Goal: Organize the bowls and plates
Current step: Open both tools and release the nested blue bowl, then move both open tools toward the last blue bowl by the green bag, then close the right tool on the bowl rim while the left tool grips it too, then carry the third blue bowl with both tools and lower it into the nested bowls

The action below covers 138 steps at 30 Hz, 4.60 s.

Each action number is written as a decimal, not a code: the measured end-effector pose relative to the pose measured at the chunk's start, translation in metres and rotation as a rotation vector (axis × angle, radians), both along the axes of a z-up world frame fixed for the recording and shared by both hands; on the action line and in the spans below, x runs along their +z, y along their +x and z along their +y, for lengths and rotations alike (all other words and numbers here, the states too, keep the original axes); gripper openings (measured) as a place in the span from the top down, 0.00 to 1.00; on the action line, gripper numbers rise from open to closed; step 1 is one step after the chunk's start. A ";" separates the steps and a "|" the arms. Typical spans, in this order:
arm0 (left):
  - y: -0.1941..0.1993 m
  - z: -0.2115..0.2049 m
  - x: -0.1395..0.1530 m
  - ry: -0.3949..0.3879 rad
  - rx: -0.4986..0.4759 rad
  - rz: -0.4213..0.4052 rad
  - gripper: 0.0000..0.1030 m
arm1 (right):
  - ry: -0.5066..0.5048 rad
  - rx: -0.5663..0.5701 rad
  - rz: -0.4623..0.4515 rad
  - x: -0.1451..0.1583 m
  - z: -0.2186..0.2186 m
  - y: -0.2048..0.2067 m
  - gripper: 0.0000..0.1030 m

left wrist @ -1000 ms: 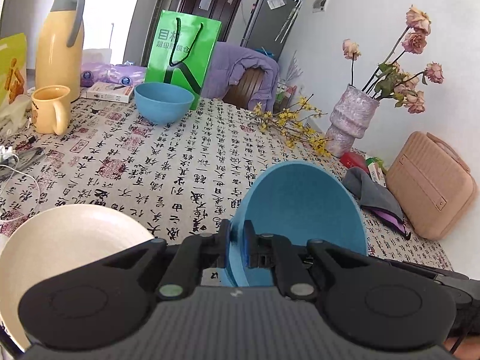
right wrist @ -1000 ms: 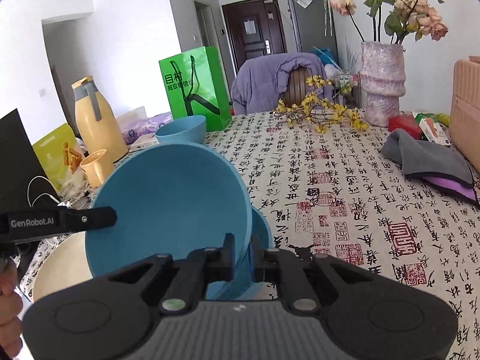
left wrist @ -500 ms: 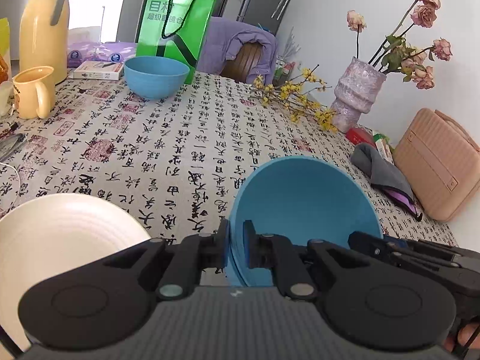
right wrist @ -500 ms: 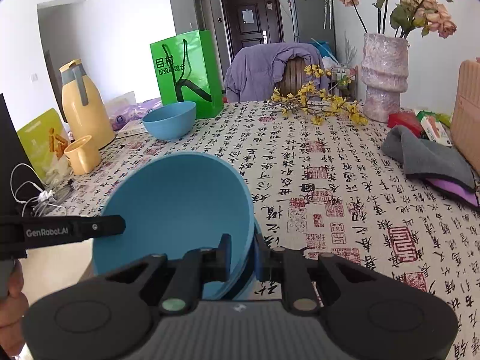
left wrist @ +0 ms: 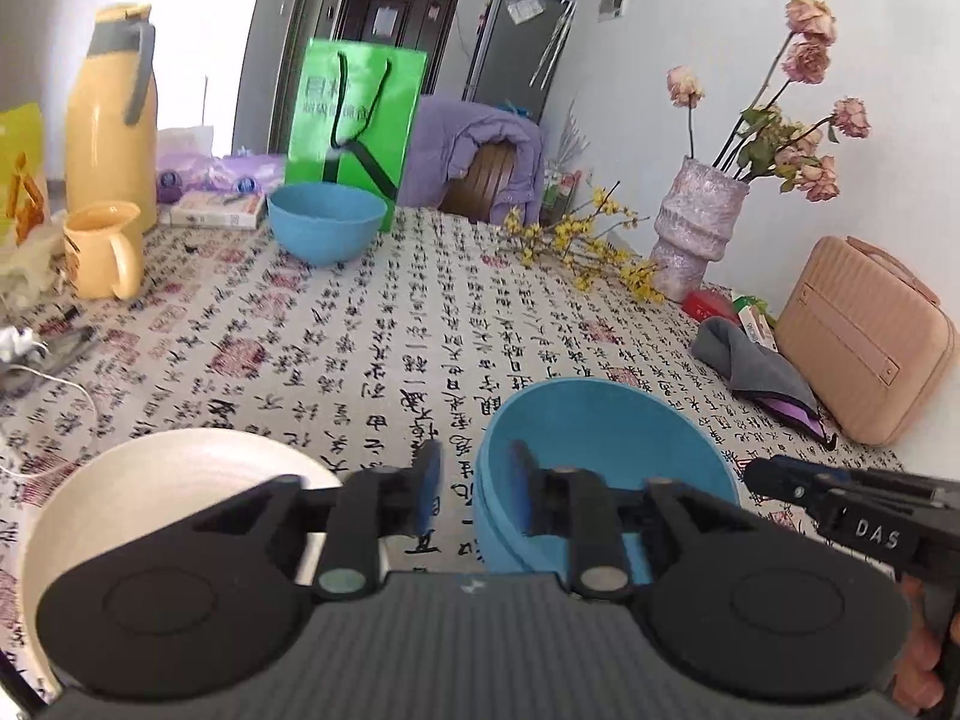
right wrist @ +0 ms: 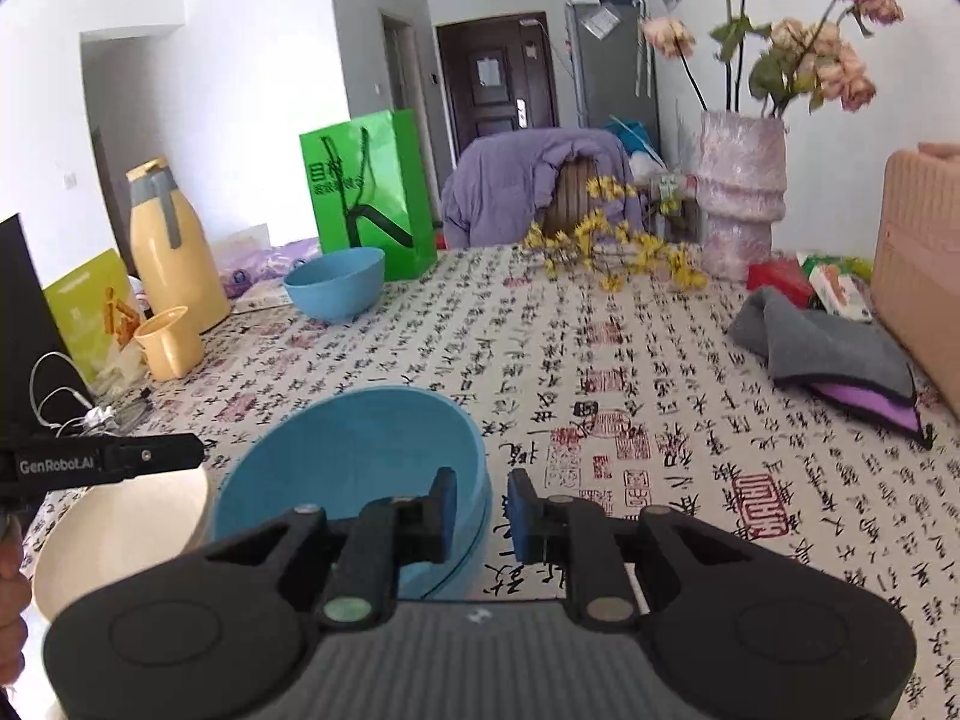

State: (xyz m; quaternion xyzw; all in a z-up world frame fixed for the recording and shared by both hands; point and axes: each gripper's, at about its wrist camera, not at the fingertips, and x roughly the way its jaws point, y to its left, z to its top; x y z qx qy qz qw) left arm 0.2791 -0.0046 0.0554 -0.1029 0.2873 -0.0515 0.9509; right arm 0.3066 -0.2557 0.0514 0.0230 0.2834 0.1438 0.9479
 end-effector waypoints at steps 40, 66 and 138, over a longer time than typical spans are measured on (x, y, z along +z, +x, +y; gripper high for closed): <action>-0.053 0.111 0.015 0.087 0.092 -0.092 0.00 | 0.123 0.209 -0.087 0.019 0.095 -0.044 0.25; 0.332 0.222 0.013 -0.145 -0.040 0.290 0.00 | 0.391 0.065 0.540 0.039 0.179 0.356 0.16; -0.089 0.131 0.024 0.004 0.164 0.003 0.92 | 0.140 0.098 0.147 -0.001 0.182 -0.056 0.92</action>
